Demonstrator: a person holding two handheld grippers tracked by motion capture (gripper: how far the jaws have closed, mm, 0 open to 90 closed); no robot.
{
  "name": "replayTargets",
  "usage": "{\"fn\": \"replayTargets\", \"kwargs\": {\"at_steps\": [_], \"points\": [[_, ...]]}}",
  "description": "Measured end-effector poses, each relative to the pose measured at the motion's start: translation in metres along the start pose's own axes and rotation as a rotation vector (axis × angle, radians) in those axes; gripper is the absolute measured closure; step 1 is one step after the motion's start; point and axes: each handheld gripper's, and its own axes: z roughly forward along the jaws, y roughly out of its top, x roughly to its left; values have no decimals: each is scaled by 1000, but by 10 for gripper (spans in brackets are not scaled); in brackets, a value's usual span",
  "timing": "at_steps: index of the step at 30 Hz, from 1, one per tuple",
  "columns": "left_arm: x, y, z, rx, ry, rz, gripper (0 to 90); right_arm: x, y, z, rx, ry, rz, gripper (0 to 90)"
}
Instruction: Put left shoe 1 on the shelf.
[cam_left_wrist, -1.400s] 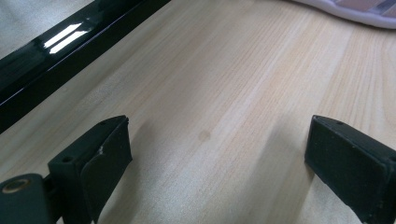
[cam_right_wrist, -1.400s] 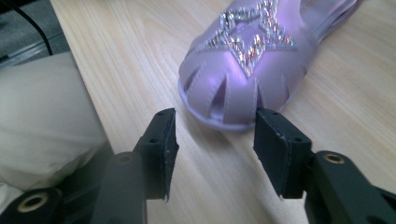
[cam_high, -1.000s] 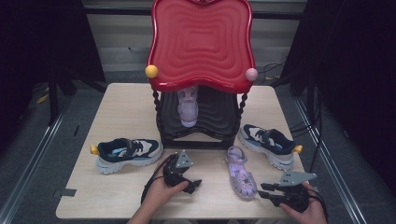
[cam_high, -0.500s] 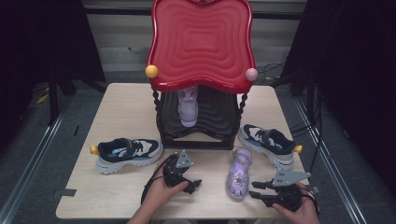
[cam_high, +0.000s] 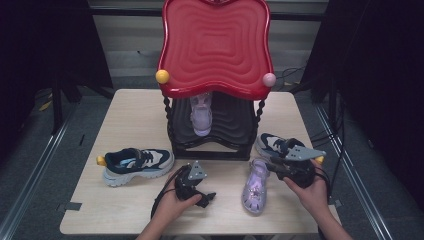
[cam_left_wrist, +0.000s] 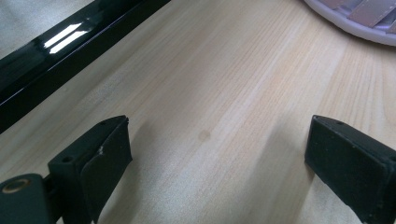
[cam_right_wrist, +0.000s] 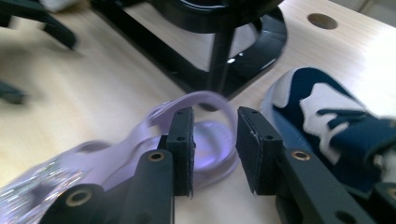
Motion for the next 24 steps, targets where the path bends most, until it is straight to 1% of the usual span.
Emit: {"fn": "replayTargets", "kwargs": {"at_steps": [1, 2, 4, 5, 6, 7, 8, 9, 10, 11, 12, 13, 15, 16, 21, 24], "points": [[0, 0, 0, 0, 0, -1, 65, -1, 2, 5, 12, -7, -6, 666], [0, 0, 0, 0, 0, -1, 65, -1, 2, 5, 12, -7, -6, 666], [0, 0, 0, 0, 0, 0, 65, -5, 5, 17, 27, -22, 8, 666], [0, 0, 0, 0, 0, 0, 65, -5, 5, 17, 27, -22, 8, 666], [0, 0, 0, 0, 0, 0, 65, -6, 5, 22, 42, -26, 11, 666], [0, 0, 0, 0, 0, 0, 65, -7, 4, 25, 54, -18, 18, 668], [0, 0, 0, 0, 0, 0, 65, -7, 3, 27, 72, -25, 14, 669], [0, 0, 0, 0, 0, 0, 65, -7, 3, 27, 72, -25, 14, 669], [0, 0, 0, 0, -3, 0, 65, -7, -1, 28, 80, -22, 21, 680], [0, 0, 0, 0, -3, 0, 65, -7, -1, 28, 80, -22, 21, 680], [0, 0, 0, 0, -3, 1, 65, -8, -5, 27, 76, -25, 28, 687], [0, 0, 0, 0, -3, 0, 65, -8, -7, 26, 80, -20, 27, 709], [0, 0, 0, 0, -3, 0, 65, -8, -8, 25, 80, -17, 28, 717], [0, 0, 0, 0, -3, 0, 65, -8, -12, 21, 76, -14, 33, 723], [0, 0, 0, 0, -3, 0, 65, -9, -17, 11, 71, -15, 48, 716], [0, 0, 0, -1, 1, 0, 65, -8, -22, 3, 70, -26, 52, 711]]}}
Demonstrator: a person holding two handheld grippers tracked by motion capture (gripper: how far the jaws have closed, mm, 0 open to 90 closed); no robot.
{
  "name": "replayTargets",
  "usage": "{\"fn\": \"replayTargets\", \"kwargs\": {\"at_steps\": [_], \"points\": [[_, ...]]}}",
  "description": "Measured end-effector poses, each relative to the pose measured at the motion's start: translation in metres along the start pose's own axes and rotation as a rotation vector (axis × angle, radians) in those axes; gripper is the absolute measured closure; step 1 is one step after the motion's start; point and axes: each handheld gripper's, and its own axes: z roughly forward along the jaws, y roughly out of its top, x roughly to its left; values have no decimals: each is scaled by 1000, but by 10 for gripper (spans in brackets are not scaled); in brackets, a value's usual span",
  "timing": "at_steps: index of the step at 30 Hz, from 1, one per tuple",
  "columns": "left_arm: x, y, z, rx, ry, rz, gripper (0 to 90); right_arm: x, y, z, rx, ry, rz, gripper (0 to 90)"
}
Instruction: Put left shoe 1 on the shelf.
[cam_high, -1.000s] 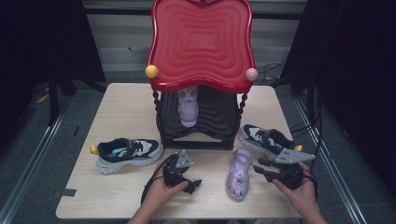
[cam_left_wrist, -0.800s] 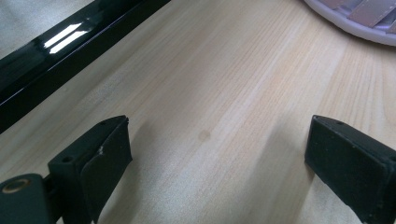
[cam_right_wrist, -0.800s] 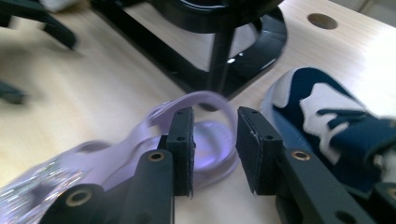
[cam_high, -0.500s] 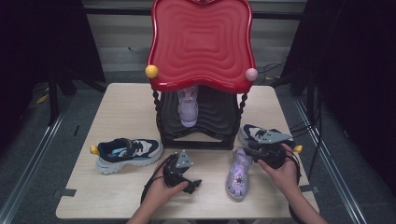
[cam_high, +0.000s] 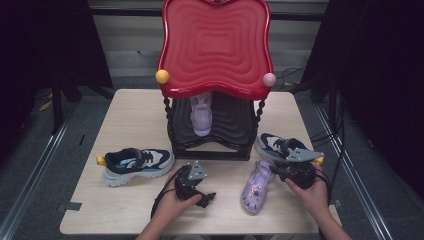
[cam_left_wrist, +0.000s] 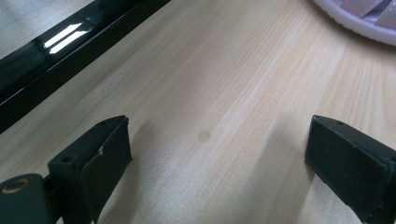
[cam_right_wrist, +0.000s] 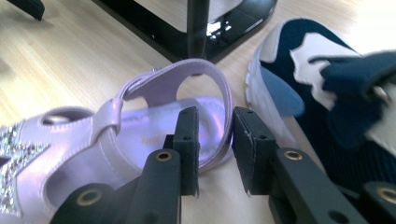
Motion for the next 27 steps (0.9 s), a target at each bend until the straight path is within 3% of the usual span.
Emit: {"fn": "replayTargets", "kwargs": {"at_steps": [15, 27], "points": [[0, 0, 0, 5, -4, 2, 64, 1, -28, -34, -43, -3, 87, 613], [0, 0, 0, 6, -3, 2, 64, 1, -33, -39, -49, -4, 85, 573]]}}
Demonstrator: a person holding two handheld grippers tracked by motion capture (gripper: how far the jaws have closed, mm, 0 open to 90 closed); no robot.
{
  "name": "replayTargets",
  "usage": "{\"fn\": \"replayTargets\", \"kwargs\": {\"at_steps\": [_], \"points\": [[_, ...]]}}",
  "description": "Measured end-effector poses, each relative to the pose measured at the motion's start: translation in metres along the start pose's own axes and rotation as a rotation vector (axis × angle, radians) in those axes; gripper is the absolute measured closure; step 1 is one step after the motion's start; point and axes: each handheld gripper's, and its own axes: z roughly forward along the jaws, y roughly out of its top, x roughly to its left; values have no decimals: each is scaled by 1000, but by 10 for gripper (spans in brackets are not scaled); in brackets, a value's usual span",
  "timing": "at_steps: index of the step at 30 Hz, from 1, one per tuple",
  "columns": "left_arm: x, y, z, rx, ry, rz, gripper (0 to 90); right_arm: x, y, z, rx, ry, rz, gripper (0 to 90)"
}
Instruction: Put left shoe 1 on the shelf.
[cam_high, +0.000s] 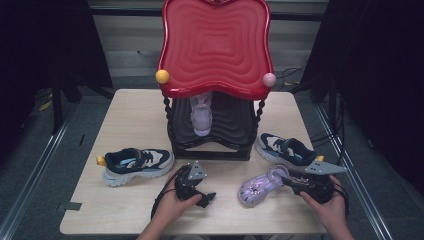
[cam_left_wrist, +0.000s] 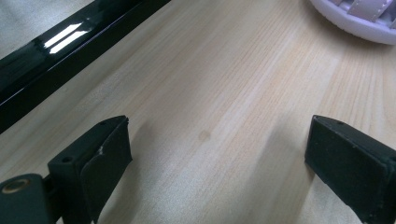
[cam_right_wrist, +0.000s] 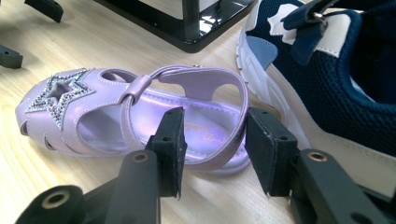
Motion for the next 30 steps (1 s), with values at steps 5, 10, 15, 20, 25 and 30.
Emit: {"fn": "replayTargets", "kwargs": {"at_steps": [5, 10, 15, 20, 25, 30], "points": [[0, 0, 0, 2, 0, 1, 64, 0, -2, -3, -7, 11, 8, 556], [0, 0, 0, 0, 0, 0, 64, -1, -3, -7, -15, 12, 8, 519], [0, 0, 0, -5, 1, -2, 64, -1, -3, -12, -19, 11, 6, 470], [0, 0, 0, -4, 1, -1, 63, 1, 1, -14, -32, 28, -7, 455], [0, 0, 0, -4, 4, 0, 63, 7, 10, -9, -33, 106, -40, 481], [0, 0, 1, -6, 1, 0, 62, 15, 12, 9, 16, 150, -45, 519]]}}
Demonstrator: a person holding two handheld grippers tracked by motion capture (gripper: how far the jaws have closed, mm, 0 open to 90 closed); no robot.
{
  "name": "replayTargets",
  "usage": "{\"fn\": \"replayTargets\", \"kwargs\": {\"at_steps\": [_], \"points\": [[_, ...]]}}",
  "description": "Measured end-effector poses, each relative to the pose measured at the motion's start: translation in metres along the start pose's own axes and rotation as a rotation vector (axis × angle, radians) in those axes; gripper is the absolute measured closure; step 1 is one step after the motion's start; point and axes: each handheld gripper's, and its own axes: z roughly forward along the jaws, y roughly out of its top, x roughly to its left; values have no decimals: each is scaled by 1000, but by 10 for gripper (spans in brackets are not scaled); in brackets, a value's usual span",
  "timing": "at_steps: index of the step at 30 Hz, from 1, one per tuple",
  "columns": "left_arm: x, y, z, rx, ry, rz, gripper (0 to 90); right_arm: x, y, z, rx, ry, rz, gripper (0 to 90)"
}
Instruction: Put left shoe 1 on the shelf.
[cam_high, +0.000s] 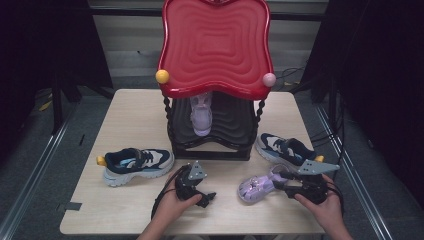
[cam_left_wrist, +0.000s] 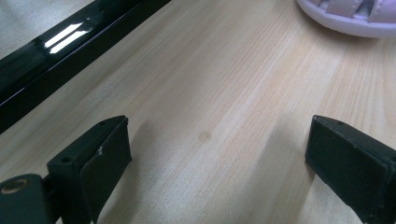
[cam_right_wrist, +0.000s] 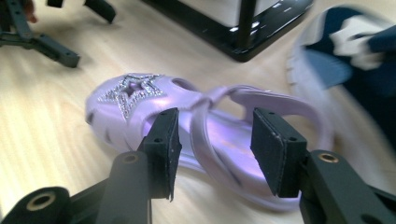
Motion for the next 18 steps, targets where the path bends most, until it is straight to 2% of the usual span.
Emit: {"fn": "replayTargets", "kwargs": {"at_steps": [2, 4, 10, 14, 15, 18], "points": [[0, 0, 0, 0, 1, 0, 62, 1, -1, 3, 13, 14, 4, 519], [0, 0, 0, -5, -3, -2, 62, 6, -4, 6, 38, 30, -19, 511], [0, 0, 0, -5, -2, 0, 61, 8, -12, -3, 20, 49, 8, 505], [0, 0, 1, -5, -2, 0, 61, 11, -16, -6, 27, 40, -7, 506], [0, 0, 1, -5, -2, 0, 61, 11, -17, -5, 35, 29, -27, 537], [0, 0, 0, -6, -2, 0, 61, 9, -15, -1, 42, 8, -41, 621]]}}
